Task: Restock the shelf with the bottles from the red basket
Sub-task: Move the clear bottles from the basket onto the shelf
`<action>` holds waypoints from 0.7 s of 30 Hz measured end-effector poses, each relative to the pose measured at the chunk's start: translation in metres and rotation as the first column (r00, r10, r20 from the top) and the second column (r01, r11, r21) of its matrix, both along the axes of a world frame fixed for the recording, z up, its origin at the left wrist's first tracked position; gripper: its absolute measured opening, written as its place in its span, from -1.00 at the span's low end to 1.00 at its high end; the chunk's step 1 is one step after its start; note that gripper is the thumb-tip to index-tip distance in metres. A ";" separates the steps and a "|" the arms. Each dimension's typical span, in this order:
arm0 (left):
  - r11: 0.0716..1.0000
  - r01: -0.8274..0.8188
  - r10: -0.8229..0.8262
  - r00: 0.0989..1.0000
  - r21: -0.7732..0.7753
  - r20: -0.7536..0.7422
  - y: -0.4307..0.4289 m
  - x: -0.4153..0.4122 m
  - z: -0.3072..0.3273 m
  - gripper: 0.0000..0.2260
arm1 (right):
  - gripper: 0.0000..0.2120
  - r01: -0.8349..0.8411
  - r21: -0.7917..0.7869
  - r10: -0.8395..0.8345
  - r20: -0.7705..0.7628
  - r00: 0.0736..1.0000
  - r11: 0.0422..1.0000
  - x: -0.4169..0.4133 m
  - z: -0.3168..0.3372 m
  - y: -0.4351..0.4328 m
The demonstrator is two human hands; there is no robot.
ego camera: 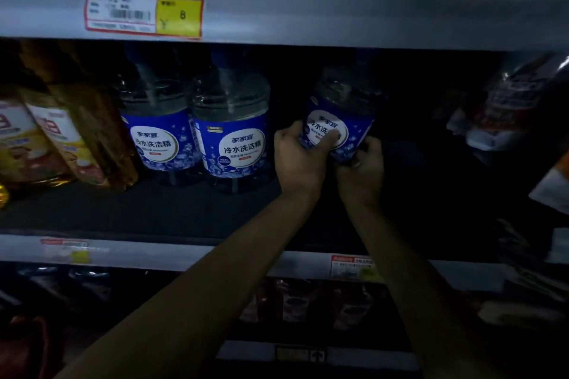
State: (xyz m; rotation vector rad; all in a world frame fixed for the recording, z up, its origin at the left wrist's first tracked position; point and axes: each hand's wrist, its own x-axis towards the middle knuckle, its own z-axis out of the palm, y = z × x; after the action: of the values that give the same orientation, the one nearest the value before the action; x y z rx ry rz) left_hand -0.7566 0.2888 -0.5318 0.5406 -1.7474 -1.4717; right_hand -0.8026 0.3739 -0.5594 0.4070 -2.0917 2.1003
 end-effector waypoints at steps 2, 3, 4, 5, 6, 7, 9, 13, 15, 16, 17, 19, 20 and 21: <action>0.999 -0.035 0.035 0.999 0.009 0.019 -0.005 -0.008 -0.003 -0.44 | -0.56 -0.015 0.029 0.015 -0.011 1.000 0.999 -0.009 0.001 -0.006; 0.998 -0.051 0.051 0.998 0.025 0.026 -0.005 -0.009 -0.002 -0.45 | -0.58 -0.019 0.057 0.020 -0.020 1.000 0.998 -0.013 0.001 -0.009; 0.998 -0.060 0.059 0.998 0.037 0.023 -0.006 -0.010 -0.001 -0.49 | -0.60 -0.023 0.089 0.026 -0.028 0.999 0.996 -0.016 0.002 -0.012; 0.997 -0.059 0.058 0.998 0.048 0.006 -0.005 -0.010 0.000 -0.55 | -0.61 -0.029 0.114 0.033 -0.034 0.999 0.993 -0.019 0.003 -0.014; 0.996 -0.059 0.060 0.998 0.068 -0.013 -0.005 -0.010 0.002 -0.62 | -0.61 -0.037 0.126 0.042 -0.036 0.998 0.991 -0.022 0.004 -0.017; 0.994 -0.063 0.066 0.997 0.084 -0.028 -0.006 -0.011 0.002 -0.68 | -0.58 -0.047 0.128 0.052 -0.039 0.998 0.991 -0.024 0.005 -0.019; 0.990 -0.087 0.090 0.996 0.111 -0.026 -0.007 -0.013 0.001 -0.74 | -0.53 -0.055 0.129 0.060 -0.035 0.998 0.990 -0.028 0.006 -0.024; 0.990 -0.073 0.077 0.997 0.118 -0.030 -0.007 -0.013 -0.006 -0.74 | -0.49 -0.064 0.144 0.069 -0.035 0.997 0.988 -0.034 0.002 -0.029; 0.993 -0.047 0.051 0.998 0.112 -0.036 -0.007 -0.011 -0.011 -0.67 | -0.46 -0.076 0.130 0.079 -0.018 0.997 0.989 -0.035 0.000 -0.030; 0.993 -0.036 0.040 0.999 0.115 -0.032 -0.006 -0.010 -0.013 -0.64 | -0.45 -0.084 0.118 0.085 -0.004 0.996 0.989 -0.036 -0.001 -0.031; 0.993 -0.028 0.031 0.999 0.114 -0.028 -0.007 -0.010 -0.015 -0.61 | -0.44 -0.087 0.108 0.087 0.008 0.996 0.990 -0.035 -0.002 -0.031; 0.993 -0.007 0.011 1.000 0.118 -0.027 -0.005 -0.011 -0.017 -0.56 | -0.45 -0.076 0.097 0.074 0.028 0.997 0.992 -0.034 -0.002 -0.030; 0.993 -0.007 0.010 1.000 0.118 -0.025 -0.004 -0.010 -0.017 -0.52 | -0.46 -0.067 0.090 0.064 0.033 0.997 0.994 -0.032 -0.001 -0.029; 0.992 -0.009 0.011 1.000 0.124 -0.020 -0.003 -0.009 -0.016 -0.47 | -0.47 -0.053 0.087 0.050 0.036 0.998 0.995 -0.031 0.000 -0.028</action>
State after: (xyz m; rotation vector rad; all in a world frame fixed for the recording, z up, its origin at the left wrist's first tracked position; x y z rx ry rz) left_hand -0.7655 0.2857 -0.5482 0.5953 -1.6432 -1.5805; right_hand -0.8331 0.3454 -0.5593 0.4437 -2.2225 2.0617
